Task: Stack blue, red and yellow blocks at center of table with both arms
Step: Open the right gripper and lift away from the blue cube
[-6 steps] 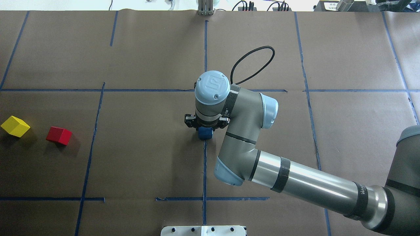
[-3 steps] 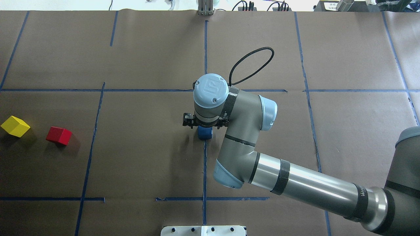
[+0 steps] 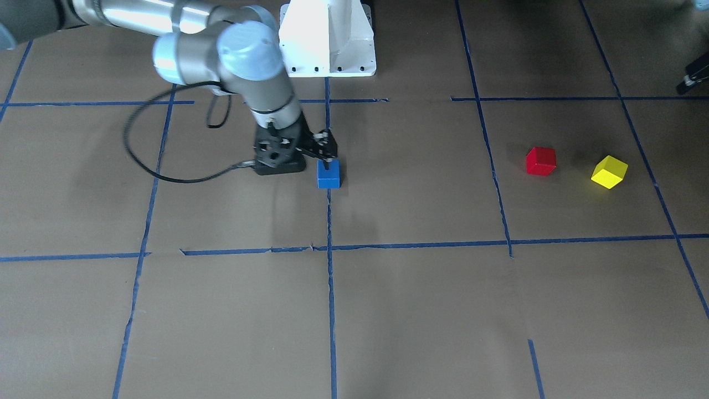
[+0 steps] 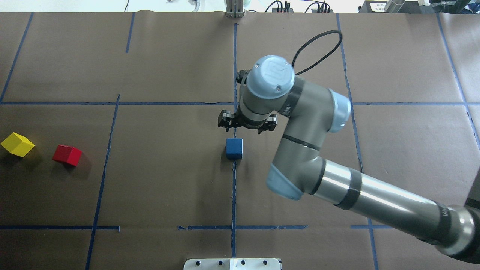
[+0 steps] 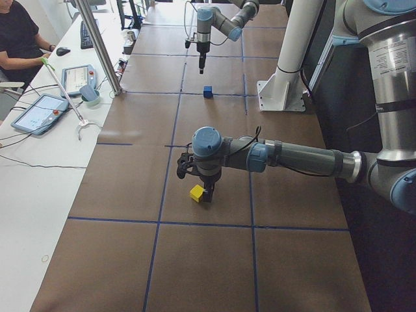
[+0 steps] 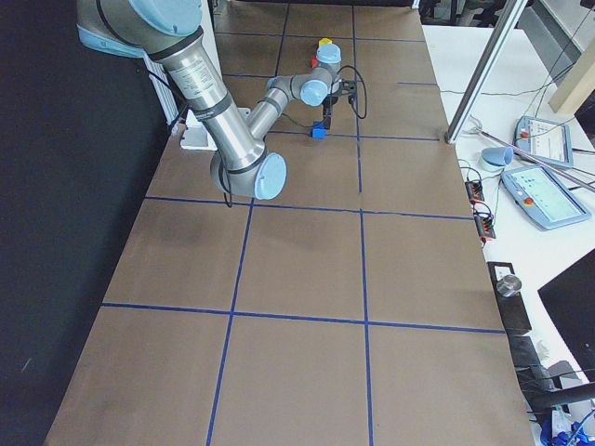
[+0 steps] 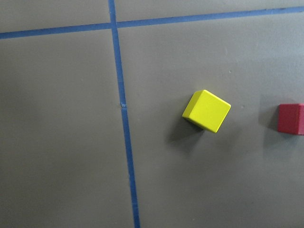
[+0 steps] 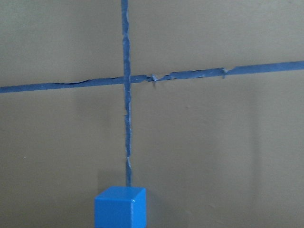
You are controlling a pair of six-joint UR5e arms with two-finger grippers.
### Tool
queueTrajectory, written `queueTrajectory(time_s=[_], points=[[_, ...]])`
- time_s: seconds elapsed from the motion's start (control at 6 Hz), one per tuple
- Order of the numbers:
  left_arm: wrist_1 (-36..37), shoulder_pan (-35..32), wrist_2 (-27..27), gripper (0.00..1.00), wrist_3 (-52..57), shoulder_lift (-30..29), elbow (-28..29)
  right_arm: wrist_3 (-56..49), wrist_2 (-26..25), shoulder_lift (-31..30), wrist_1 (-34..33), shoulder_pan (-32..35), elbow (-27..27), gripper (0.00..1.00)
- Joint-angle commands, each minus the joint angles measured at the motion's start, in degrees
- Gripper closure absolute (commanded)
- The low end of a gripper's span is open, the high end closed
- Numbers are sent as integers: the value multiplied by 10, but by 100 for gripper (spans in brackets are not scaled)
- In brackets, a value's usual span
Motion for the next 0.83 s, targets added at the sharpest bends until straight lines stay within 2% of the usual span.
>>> queueTrajectory(time_s=[0.0, 0.17, 0.5, 0.67], points=[[-63, 165, 53, 0, -159, -71, 2, -52, 62, -102, 3, 56, 89, 0], [-69, 215, 110, 0, -187, -83, -2, -93, 63, -132, 5, 68, 104, 0], [-133, 269, 155, 0, -299, -81, 11, -100, 62, -148, 6, 69, 104, 0], [-169, 312, 205, 0, -367, -81, 19, -101, 58, -153, 7, 66, 101, 0]])
